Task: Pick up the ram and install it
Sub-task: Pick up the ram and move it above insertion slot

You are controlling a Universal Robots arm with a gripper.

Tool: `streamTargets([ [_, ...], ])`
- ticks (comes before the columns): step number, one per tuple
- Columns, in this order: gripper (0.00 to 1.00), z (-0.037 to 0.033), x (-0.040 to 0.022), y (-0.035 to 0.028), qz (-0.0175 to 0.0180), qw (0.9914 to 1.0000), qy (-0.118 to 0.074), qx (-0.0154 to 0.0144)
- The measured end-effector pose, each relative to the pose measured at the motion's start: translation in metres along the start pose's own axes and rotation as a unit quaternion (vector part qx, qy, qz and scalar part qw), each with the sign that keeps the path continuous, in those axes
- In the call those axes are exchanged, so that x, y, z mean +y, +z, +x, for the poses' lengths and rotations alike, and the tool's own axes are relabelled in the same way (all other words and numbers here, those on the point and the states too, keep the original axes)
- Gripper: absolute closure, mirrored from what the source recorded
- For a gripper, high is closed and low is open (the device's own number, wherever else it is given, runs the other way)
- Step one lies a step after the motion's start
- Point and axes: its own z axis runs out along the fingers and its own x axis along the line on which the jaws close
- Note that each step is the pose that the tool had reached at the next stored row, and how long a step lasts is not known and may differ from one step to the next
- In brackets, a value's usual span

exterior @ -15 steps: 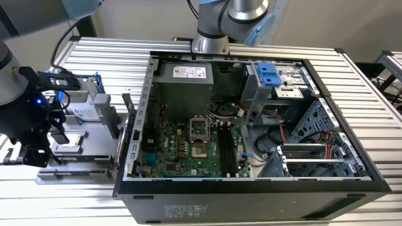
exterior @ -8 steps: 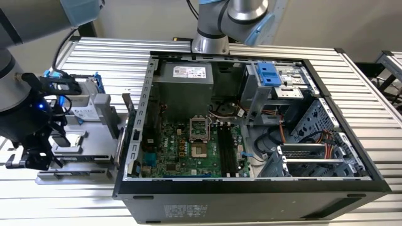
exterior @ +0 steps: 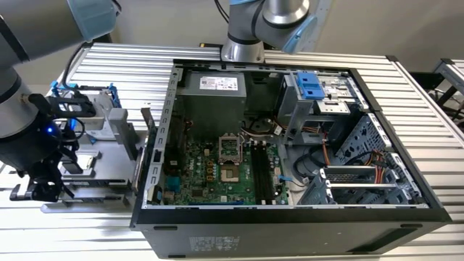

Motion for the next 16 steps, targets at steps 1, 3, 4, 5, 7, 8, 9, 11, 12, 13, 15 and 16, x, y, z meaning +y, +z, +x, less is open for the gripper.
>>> streamTargets([
  [1,0.0,0.0004,0.0001,0.001,-0.0001,1.0,0.0,0.0001],
  [3,0.0,0.0008,0.0001,0.0031,-0.0001,1.0,0.001,0.0001],
  [4,0.0,0.001,0.0002,0.0044,-0.0001,1.0,0.001,0.0001],
  [5,0.0,0.0011,0.0002,0.0054,0.0,1.0,0.001,0.0],
  [7,0.0,0.0012,0.0002,0.0075,0.0,1.0,0.001,0.0],
  [8,0.0,0.0013,0.0002,0.0086,0.0,1.0,0.002,0.0],
  [9,0.0,0.0014,0.0002,0.0096,0.0,1.0,0.002,0.0001],
  [11,0.0,0.0015,0.0003,0.0116,0.0,1.0,0.002,0.0],
  [12,0.0,0.0017,0.0005,0.0127,0.0,1.0,0.002,0.0001],
  [13,0.0,0.0019,0.0007,0.0136,-0.0001,1.0,0.003,0.0001],
  [15,0.0,0.0021,0.0012,0.0158,0.0,1.0,0.003,0.0],
  [16,0.0,0.0022,0.0015,0.0169,0.0001,0.99999,0.003,0.0],
])
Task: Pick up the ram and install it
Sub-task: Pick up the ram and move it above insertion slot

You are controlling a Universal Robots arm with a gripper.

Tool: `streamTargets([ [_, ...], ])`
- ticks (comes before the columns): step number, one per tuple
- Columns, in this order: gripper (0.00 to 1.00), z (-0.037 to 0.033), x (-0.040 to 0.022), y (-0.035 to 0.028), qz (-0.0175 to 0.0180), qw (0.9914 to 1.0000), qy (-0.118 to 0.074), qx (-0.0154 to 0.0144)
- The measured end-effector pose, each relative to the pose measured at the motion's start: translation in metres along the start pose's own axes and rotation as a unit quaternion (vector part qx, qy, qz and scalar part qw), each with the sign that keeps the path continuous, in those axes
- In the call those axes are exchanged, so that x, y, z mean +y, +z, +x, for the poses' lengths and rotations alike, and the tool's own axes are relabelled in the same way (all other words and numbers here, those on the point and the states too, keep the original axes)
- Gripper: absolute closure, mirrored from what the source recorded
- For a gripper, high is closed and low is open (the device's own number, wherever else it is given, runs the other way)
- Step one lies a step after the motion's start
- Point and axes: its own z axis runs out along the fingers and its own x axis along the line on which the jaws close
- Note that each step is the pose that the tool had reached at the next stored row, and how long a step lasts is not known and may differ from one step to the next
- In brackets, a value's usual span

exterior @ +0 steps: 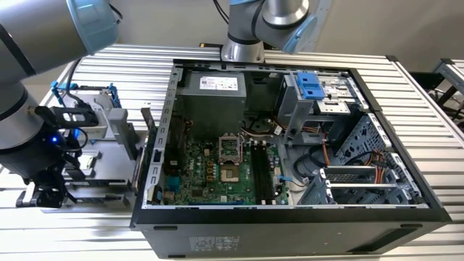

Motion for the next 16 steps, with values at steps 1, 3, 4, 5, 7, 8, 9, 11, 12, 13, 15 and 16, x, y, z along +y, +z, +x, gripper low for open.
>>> streamTargets([
  [1,0.0,0.0001,0.0002,0.001,0.0,1.0,0.0,0.0],
  [3,0.0,0.0003,0.0003,0.0033,0.0001,1.0,0.001,0.0],
  [4,0.0,0.0004,0.0004,0.0043,0.0,1.0,0.001,0.0],
  [5,0.0,0.0005,0.0005,0.0055,-0.0001,1.0,0.001,0.0001],
  [7,0.0,0.0007,0.0005,0.0078,0.0,1.0,0.001,0.0],
  [8,0.0,0.001,0.0005,0.0088,0.0,1.0,0.001,0.0001],
  [9,0.0,0.0012,0.0005,0.0102,0.0,1.0,0.001,0.0],
  [11,0.0,0.0013,0.0005,0.0127,0.0,1.0,0.001,0.0001],
  [12,0.0,0.0013,0.0004,0.014,0.0001,1.0,0.002,0.0],
  [13,0.0,0.0014,0.0005,0.0153,0.0,1.0,0.002,0.0001],
  [15,0.0,0.0014,0.0005,0.0176,0.0,1.0,0.002,0.0001],
  [16,0.0,0.0015,0.0005,0.0188,0.0001,1.0,0.002,0.0],
])
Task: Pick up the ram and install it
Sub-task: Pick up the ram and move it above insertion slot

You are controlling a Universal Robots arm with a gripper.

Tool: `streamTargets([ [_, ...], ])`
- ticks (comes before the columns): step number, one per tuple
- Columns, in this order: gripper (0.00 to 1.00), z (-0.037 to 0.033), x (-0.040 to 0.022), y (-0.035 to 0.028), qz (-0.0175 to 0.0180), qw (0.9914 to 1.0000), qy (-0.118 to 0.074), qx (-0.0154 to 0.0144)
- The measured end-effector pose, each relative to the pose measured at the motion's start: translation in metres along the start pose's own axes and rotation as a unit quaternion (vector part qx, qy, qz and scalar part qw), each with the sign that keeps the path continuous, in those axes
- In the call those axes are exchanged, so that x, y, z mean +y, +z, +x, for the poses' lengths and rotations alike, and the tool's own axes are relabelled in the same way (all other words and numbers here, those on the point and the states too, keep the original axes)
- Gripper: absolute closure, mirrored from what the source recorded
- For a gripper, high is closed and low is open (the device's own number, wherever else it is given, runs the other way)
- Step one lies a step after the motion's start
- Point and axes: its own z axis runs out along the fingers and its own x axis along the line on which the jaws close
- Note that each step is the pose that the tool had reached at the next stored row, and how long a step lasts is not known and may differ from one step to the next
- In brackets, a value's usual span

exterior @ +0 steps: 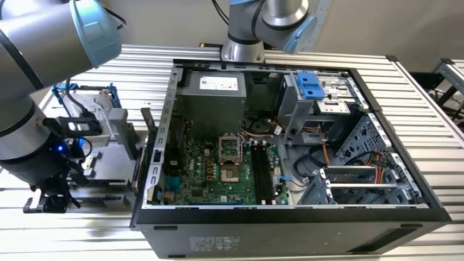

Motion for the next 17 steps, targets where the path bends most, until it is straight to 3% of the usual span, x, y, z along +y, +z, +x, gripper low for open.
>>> streamTargets([
  [10,0.0,0.0001,0.0024,0.0089,0.0,1.0,0.001,0.0],
  [17,0.0,0.0002,0.0024,0.0095,0.0021,1.0,0.0,0.0],
])
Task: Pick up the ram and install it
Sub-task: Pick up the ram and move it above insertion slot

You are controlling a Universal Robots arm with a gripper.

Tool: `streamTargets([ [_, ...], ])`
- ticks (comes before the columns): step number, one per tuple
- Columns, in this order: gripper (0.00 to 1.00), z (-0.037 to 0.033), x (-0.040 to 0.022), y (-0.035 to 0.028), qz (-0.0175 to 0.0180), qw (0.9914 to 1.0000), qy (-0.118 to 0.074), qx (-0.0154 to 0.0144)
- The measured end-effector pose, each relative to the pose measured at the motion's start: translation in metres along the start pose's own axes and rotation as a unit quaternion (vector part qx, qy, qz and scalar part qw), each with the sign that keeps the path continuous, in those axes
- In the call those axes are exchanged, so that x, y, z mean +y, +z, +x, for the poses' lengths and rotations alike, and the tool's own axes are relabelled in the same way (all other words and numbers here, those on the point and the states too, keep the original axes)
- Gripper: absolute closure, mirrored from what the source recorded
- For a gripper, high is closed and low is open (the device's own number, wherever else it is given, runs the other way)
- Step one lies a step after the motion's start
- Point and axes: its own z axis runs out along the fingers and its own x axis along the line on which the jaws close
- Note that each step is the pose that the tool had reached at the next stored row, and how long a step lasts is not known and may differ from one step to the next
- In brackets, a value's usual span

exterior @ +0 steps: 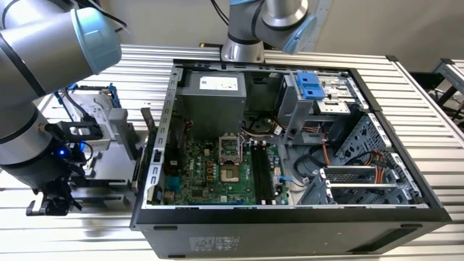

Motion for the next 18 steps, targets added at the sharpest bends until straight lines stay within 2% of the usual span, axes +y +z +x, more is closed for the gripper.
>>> streamTargets([
  [10,0.0,0.0,0.0,0.0001,0.001,1.0,0.0,0.0],
  [13,0.0,0.0001,0.0002,-0.0001,-0.0027,1.0,-0.001,-0.0004],
  [18,0.0,0.0001,0.0,0.0,-0.0028,0.99999,-0.002,-0.0005],
])
